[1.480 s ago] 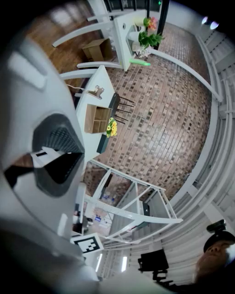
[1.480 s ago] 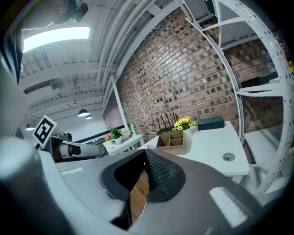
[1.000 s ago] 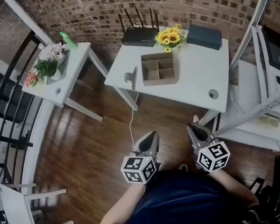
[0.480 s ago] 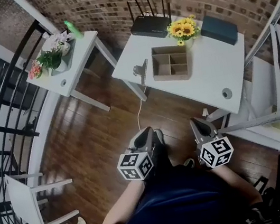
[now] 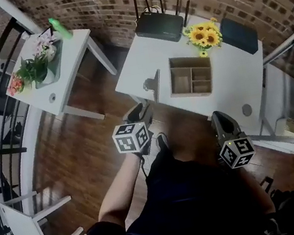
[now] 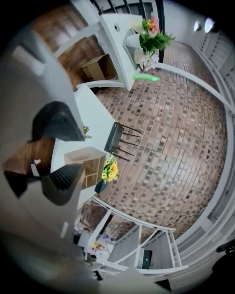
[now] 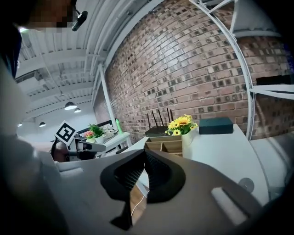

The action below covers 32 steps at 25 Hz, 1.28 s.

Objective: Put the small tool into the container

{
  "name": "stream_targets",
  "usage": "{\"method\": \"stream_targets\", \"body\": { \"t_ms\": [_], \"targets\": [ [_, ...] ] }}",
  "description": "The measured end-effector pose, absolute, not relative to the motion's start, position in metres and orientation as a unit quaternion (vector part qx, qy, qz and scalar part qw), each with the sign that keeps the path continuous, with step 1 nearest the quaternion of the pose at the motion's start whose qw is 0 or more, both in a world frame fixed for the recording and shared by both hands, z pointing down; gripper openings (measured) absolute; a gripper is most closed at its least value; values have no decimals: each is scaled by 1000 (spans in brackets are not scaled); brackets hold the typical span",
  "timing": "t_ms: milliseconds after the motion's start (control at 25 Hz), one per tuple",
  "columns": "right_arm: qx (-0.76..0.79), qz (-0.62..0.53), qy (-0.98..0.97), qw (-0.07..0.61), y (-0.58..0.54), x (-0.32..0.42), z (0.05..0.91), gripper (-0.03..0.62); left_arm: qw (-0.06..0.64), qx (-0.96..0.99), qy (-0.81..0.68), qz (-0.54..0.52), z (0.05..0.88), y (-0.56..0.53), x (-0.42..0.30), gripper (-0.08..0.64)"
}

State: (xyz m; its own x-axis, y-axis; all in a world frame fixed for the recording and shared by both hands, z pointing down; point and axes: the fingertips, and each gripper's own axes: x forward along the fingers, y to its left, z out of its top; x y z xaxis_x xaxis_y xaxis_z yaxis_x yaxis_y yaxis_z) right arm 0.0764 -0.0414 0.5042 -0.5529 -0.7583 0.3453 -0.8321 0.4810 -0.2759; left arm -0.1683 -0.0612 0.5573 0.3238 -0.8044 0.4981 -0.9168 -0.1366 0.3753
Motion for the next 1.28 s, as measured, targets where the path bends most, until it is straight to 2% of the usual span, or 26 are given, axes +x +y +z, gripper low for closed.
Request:
{"method": "stream_targets", "body": {
  "t_ms": [160, 400, 600, 800, 1000, 1120, 1280],
  "targets": [
    [480, 211, -845, 102, -72, 51, 503, 11, 337, 758, -541, 135, 593, -116, -195, 167],
    [470, 210, -849, 119, -94, 28, 507, 11, 377, 774, -470, 193, 655, -161, -189, 175],
    [457, 222, -855, 105, -108, 30, 508, 11, 464, 739, -466, 148, 681, -180, -184, 175],
    [451, 221, -860, 87, -121, 46, 498, 11, 496, 715, -468, 152, 696, -186, -173, 170],
    [450, 235, -859, 67, -131, 59, 495, 11, 515, 690, -486, 150, 707, -191, -178, 64],
    [448, 248, -857, 62, -135, 65, 501, 11, 509, 694, -484, 157, 705, -192, -176, 60],
    [449, 257, -853, 59, -140, 70, 504, 11, 499, 707, -481, 143, 693, -193, -169, 16]
  ]
}}
